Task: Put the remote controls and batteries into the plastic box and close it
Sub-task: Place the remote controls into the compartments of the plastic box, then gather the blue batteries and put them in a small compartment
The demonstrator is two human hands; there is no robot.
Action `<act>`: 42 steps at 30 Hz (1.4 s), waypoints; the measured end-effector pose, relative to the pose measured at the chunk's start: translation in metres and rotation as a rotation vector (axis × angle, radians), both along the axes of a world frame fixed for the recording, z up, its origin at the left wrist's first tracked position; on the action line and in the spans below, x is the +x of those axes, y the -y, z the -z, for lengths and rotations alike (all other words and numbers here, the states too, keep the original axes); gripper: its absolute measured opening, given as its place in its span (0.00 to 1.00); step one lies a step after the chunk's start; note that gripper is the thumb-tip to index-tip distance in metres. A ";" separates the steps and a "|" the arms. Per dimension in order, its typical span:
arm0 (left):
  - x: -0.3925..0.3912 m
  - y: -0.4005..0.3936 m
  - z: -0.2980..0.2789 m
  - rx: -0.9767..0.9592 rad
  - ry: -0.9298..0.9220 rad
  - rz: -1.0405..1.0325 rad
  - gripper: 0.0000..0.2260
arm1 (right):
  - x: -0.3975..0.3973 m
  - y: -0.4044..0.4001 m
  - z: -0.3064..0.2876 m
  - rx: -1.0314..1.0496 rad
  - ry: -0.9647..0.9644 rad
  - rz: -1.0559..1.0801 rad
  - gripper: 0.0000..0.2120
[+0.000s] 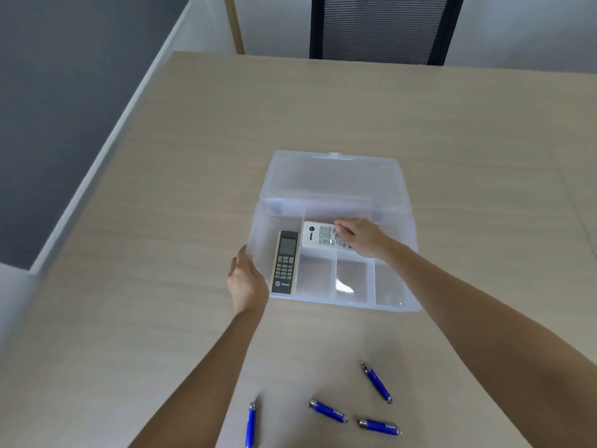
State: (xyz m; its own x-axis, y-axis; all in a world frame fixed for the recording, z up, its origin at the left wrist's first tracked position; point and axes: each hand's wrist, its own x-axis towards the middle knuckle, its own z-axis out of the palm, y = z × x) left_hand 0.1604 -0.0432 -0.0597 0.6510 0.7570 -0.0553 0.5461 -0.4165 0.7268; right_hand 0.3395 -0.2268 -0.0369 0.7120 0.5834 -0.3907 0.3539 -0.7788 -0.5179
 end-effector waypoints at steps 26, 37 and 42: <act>-0.185 0.107 0.004 0.317 -0.320 0.963 0.10 | -0.256 0.137 -0.003 -0.221 -0.077 -0.070 0.06; -0.157 0.116 0.016 0.364 -0.501 1.098 0.10 | -0.247 0.156 0.006 -0.102 0.040 0.173 0.07; -0.128 0.103 -0.007 -0.269 -0.304 0.733 0.07 | -0.148 0.119 -0.049 0.282 0.126 0.613 0.13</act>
State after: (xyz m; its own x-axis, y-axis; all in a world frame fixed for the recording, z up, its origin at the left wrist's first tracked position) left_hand 0.0324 -0.1463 -0.0526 0.9007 0.0835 -0.4263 0.3927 -0.5761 0.7168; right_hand 0.1914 -0.3461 0.0120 0.9761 0.1282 -0.1754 -0.0365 -0.6990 -0.7142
